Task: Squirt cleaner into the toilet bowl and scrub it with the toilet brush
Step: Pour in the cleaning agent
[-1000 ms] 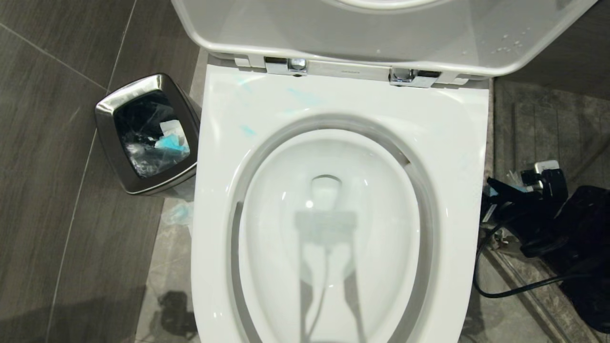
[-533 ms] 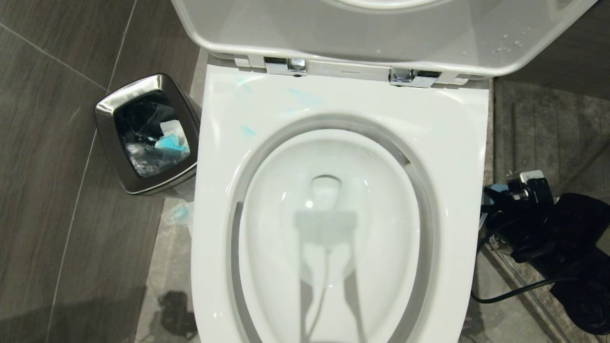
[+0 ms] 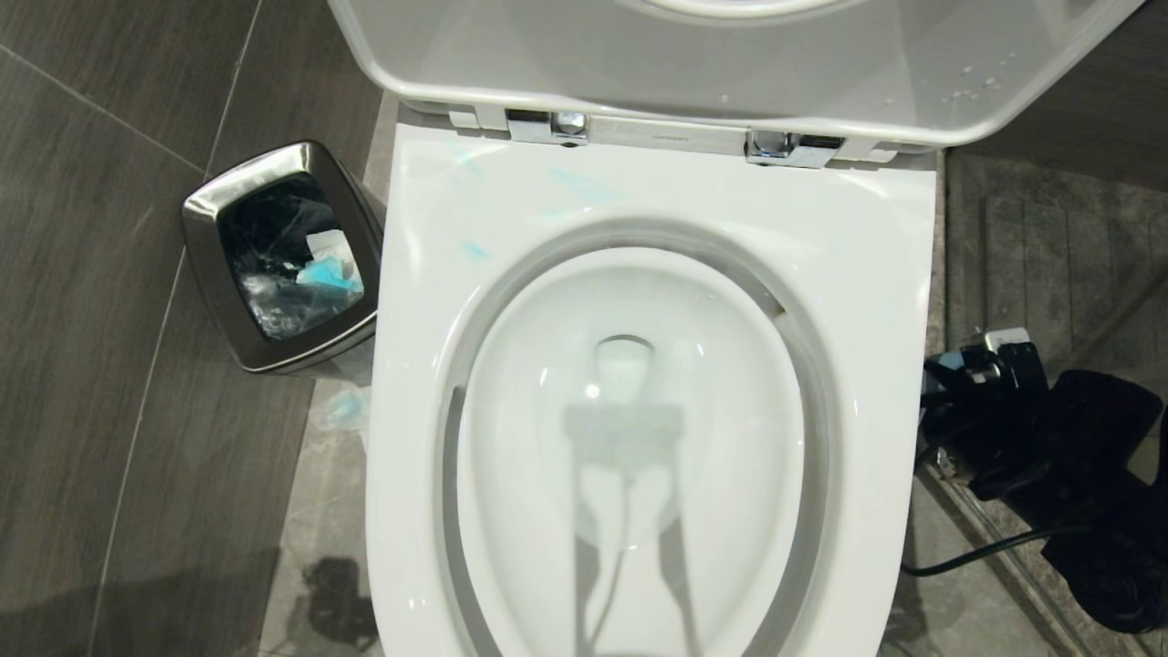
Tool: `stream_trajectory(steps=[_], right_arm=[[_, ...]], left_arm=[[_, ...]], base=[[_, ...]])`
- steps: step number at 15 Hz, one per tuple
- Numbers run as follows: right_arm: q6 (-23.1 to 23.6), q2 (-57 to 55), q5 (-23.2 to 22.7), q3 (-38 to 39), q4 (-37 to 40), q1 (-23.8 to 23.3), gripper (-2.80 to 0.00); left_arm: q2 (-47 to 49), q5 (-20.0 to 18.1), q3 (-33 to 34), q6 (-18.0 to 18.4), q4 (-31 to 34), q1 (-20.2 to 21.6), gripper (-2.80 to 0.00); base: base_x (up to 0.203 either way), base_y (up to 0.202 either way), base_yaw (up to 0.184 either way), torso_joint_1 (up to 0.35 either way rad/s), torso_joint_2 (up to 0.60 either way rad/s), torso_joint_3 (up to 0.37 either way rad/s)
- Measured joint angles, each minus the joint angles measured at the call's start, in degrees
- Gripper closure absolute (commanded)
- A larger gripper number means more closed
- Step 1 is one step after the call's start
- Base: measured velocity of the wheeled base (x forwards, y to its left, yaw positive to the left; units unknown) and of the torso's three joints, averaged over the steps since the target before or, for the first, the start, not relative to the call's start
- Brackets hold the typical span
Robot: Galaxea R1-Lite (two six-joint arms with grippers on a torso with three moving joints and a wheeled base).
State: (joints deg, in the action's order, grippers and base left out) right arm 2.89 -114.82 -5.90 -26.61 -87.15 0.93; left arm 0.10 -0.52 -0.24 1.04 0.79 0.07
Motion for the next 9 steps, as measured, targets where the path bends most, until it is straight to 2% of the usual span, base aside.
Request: stream_trajectory(steps=[5, 9], right_arm=[[2.34, -2.81, 0.39, -5.28, 0.0, -0.02, -2.8], [2.47, -6.67, 0.27, -10.47, 0.0, 0.17, -2.8]], left_arm=[[0.0, 0.0, 0.0, 0.0, -0.02, 0.0, 0.0], [0.0, 0.0, 0.02, 0.0, 0.0, 0.0, 0.0]], base=[[0.0, 0.0, 0.0, 0.0, 0.0, 0.0], [0.0, 0.0, 0.0, 0.0, 0.0, 0.0]])
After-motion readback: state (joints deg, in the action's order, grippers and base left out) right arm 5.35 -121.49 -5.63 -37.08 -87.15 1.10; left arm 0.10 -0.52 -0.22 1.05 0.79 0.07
